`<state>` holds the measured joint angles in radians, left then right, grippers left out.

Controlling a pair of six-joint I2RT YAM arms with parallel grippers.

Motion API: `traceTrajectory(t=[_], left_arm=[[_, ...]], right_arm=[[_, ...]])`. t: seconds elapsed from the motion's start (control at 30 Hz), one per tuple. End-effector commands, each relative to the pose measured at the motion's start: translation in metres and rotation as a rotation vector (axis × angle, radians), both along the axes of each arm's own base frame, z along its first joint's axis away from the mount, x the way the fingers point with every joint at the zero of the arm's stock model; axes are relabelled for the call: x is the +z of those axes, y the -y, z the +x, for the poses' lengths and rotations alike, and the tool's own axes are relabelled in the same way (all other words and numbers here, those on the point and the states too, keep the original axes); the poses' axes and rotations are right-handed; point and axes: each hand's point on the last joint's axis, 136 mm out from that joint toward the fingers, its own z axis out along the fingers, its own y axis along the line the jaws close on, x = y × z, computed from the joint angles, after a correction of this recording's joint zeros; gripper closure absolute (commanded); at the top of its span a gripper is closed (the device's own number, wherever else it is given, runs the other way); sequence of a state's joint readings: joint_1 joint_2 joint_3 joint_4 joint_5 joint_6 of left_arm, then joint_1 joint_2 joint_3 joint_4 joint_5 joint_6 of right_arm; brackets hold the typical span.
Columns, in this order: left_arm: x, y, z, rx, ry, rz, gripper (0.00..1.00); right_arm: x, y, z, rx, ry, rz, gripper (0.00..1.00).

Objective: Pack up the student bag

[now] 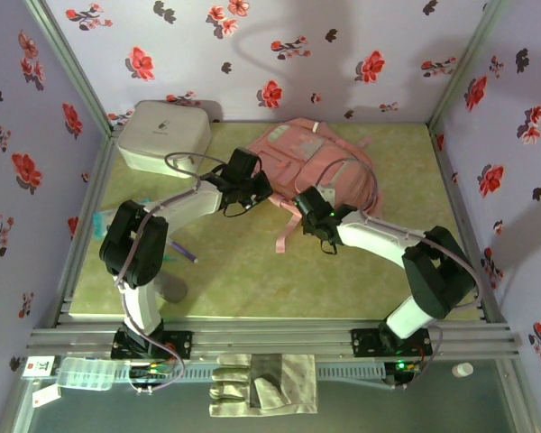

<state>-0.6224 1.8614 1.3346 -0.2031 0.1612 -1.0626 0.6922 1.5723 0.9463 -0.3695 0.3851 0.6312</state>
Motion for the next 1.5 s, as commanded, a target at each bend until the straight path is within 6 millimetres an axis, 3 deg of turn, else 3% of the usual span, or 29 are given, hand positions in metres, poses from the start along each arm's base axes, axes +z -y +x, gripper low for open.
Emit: traceTrajectory(t=[0.0,0.1,0.27,0.43,0.57,0.73,0.9,1.17,1.3,1.47], left_arm=[[0.036,0.007,0.013,-0.03,0.093,-0.052,1.0],[0.034,0.005,0.015,-0.027,0.092,-0.041,1.0],[0.024,-0.011,0.02,-0.002,0.094,0.008,1.0],[0.013,-0.023,0.023,-0.027,0.11,0.108,1.0],[-0.002,-0.026,0.025,-0.067,0.101,0.169,1.0],[-0.018,-0.03,0.033,-0.117,0.098,0.247,1.0],[-0.012,-0.047,0.033,-0.109,0.126,0.277,0.7],[0.0,-0.071,0.006,-0.09,0.094,0.264,0.43],[-0.009,-0.063,-0.015,-0.085,0.031,0.147,0.36],[-0.016,-0.045,-0.02,-0.063,-0.009,-0.019,0.34]], right_arm=[[0.001,0.005,0.006,-0.002,0.002,-0.042,0.85],[0.002,0.012,0.003,-0.022,0.012,-0.058,0.91],[0.005,0.042,-0.007,-0.103,0.031,-0.091,0.93],[-0.01,0.074,-0.023,-0.182,-0.014,-0.043,0.94],[-0.014,0.074,-0.03,-0.161,-0.034,0.02,0.96],[-0.008,0.035,-0.024,-0.006,-0.065,0.149,1.0],[-0.008,-0.005,-0.017,0.112,-0.091,0.22,1.0],[-0.001,-0.078,-0.004,0.266,-0.081,0.267,1.0],[0.003,-0.11,0.003,0.302,-0.071,0.35,1.0],[0.004,-0.129,0.005,0.315,-0.077,0.414,1.0]])
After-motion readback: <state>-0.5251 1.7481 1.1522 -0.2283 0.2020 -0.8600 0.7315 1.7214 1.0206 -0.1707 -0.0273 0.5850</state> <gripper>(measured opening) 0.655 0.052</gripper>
